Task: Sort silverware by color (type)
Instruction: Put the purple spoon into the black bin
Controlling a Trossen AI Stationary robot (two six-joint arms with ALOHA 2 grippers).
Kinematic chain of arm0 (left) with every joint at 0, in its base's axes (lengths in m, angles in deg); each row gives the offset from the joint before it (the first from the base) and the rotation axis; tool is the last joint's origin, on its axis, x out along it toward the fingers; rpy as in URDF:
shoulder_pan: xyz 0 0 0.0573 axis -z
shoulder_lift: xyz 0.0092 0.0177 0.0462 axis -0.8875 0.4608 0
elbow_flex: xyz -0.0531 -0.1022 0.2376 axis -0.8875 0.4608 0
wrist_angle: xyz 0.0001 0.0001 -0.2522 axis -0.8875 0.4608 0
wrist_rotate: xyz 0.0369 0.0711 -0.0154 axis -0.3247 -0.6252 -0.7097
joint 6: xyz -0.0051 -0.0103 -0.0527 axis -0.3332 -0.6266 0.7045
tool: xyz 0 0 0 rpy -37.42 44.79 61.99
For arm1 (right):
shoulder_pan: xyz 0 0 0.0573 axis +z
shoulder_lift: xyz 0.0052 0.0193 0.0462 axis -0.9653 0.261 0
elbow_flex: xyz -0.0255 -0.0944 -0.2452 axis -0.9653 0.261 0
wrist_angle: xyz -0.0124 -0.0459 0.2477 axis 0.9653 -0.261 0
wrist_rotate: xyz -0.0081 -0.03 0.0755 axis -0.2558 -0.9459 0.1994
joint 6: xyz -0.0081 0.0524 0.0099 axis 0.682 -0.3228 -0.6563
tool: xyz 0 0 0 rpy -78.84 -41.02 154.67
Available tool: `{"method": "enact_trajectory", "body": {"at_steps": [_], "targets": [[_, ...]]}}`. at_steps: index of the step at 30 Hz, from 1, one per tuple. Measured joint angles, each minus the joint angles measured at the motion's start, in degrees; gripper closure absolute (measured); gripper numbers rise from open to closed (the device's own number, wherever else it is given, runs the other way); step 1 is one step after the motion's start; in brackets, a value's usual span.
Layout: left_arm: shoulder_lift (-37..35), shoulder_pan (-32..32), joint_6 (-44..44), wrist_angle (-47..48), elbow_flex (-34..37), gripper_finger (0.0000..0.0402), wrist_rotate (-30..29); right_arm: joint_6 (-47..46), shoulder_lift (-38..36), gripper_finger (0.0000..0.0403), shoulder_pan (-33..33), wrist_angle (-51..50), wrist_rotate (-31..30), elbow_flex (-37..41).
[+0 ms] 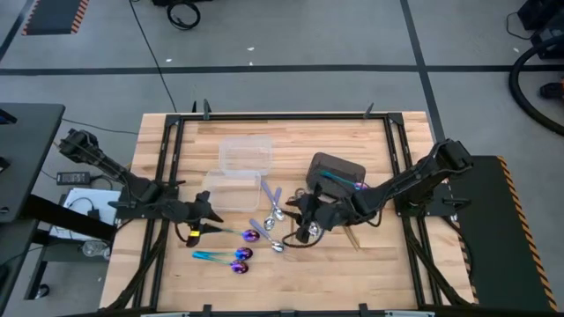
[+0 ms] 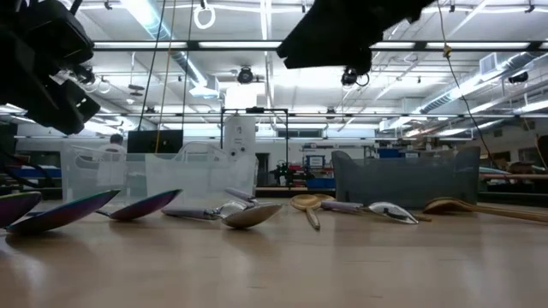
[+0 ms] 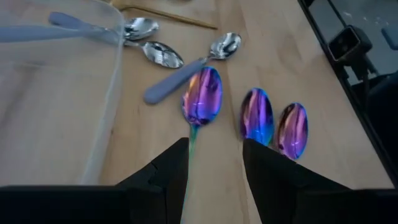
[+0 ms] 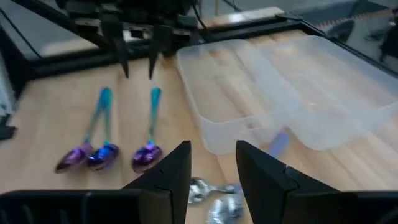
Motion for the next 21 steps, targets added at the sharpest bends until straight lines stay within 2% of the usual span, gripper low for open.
{"method": "enact_trajectory", "body": {"at_steps": [6,9,12,14,17,21], "targets": [[1.13,0.12,4.52,1.22,-0.88,0.0253,-0.13,-3.28,0.01,0.0267,2.12,16.83,-0.10,9.72],[4.37,0.07,4.82,4.35,-4.84,0.0257,-0.48,-5.00,0.02,0.0267,3.60,22.06,-3.56,13.07],[8.86,-0.73,4.25,10.60,-9.60,0.0258,-1.74,-4.01,0.02,0.0267,4.64,23.06,-9.58,14.57],[11.63,-1.39,3.47,13.69,-12.36,0.0258,-1.80,-2.85,0.02,0.0267,4.76,23.72,-11.09,14.58],[15.15,-2.35,1.79,16.92,-15.45,0.0258,-0.31,-1.46,0.02,0.0267,4.25,25.86,-10.99,14.57],[18.80,-3.00,1.23,17.75,-18.27,0.0258,0.59,-0.09,0.02,0.0267,3.15,26.85,-7.67,14.57]]}}
